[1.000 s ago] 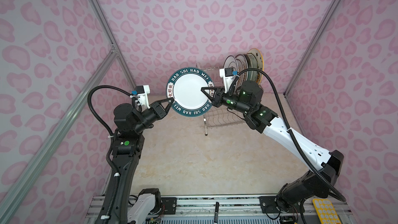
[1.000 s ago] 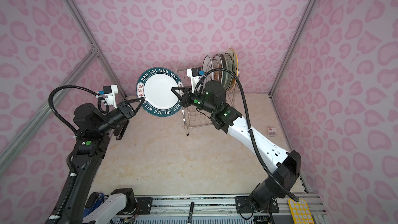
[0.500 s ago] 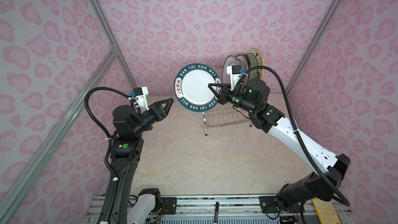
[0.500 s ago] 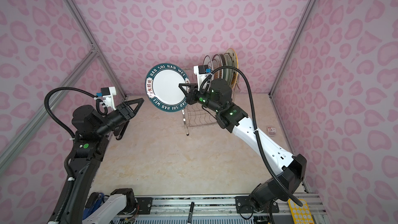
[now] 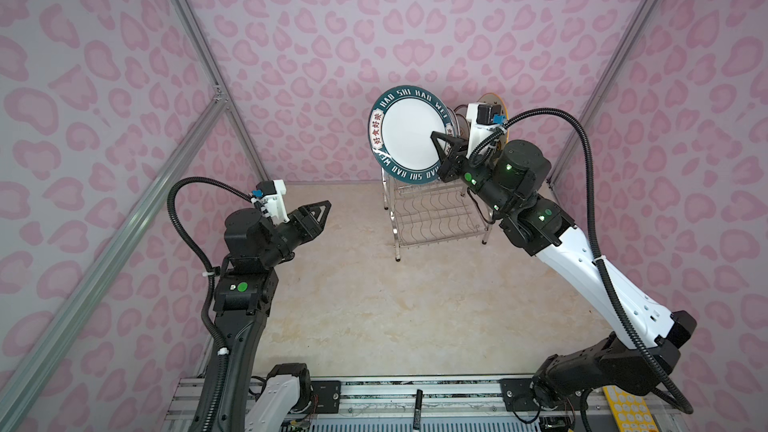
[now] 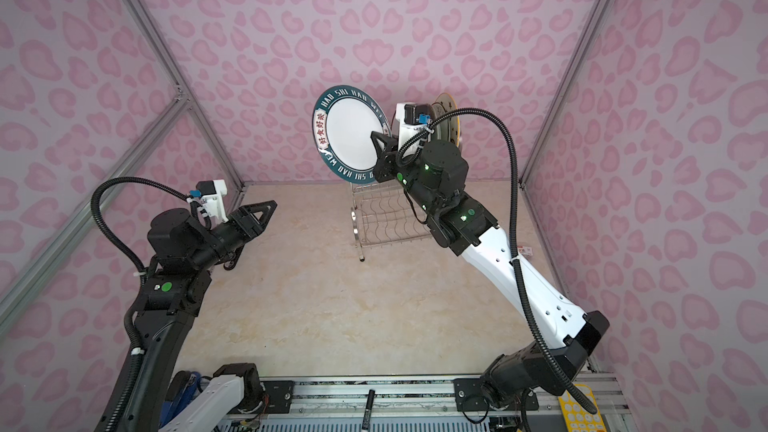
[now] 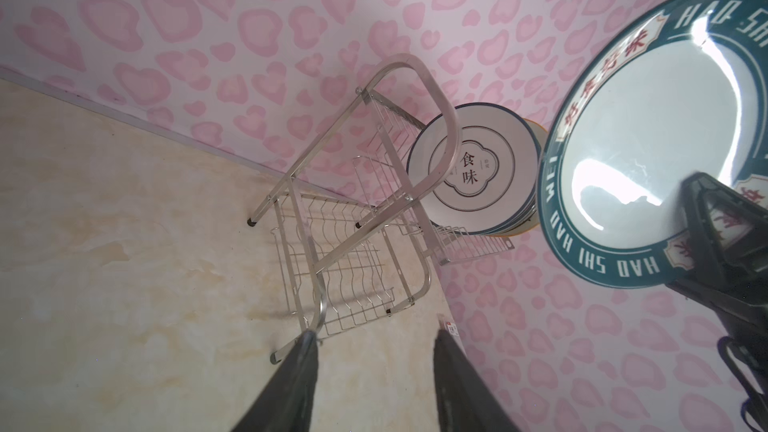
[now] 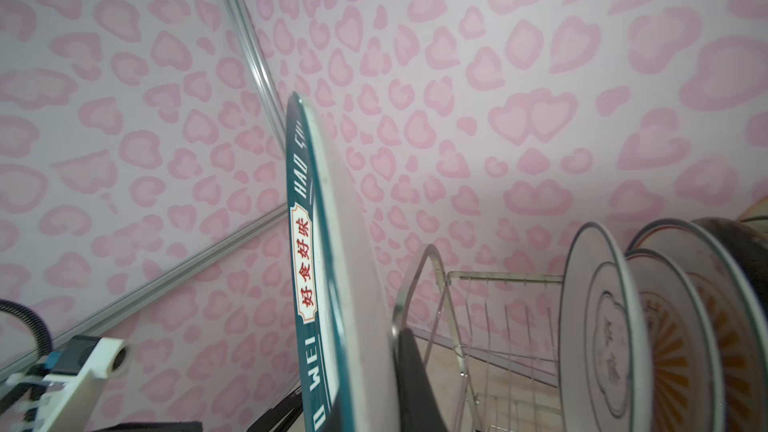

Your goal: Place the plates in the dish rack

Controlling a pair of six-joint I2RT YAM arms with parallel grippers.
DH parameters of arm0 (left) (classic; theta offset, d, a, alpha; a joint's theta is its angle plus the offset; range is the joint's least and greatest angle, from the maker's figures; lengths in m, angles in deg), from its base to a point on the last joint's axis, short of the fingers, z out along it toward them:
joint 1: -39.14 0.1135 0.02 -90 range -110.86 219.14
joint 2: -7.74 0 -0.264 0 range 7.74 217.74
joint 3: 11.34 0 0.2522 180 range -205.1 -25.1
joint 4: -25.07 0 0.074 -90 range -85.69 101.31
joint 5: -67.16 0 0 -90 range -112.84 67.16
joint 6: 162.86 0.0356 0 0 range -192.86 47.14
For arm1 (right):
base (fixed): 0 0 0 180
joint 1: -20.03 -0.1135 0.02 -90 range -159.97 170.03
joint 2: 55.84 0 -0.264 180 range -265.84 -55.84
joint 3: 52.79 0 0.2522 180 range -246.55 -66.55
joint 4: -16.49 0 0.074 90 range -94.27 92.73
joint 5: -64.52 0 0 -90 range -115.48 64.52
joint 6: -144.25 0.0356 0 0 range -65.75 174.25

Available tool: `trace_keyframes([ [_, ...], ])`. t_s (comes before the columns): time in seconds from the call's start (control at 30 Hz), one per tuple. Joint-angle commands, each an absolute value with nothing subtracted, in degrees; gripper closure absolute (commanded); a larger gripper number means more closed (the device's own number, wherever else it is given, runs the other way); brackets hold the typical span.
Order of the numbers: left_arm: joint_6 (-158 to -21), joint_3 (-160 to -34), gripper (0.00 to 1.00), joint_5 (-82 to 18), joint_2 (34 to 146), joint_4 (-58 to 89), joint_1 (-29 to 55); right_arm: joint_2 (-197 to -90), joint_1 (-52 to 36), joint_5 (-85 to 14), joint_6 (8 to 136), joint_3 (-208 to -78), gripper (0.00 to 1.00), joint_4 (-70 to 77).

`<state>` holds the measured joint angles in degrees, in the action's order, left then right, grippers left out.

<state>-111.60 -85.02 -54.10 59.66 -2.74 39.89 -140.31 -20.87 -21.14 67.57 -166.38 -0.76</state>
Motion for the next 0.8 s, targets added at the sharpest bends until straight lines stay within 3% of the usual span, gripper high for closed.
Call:
trace_keyframes([
  [0.0, -109.8, -84.6, 0.52, -52.9, 59.0, -3.5, 39.8, -142.2, -22.5, -5.9, 60.3, -169.0, 1.0, 0.2],
  [0.27, -108.0, -84.6, 0.52, -51.6, 57.7, -6.0, 39.6, -150.6, -25.3, 13.8, 54.4, -174.8, 1.0, 1.3],
  [0.77, -107.0, -83.6, 0.52, -51.5, 57.1, -7.6, 39.5, -165.8, -27.2, 26.8, 46.1, -184.8, 1.0, 2.6],
])
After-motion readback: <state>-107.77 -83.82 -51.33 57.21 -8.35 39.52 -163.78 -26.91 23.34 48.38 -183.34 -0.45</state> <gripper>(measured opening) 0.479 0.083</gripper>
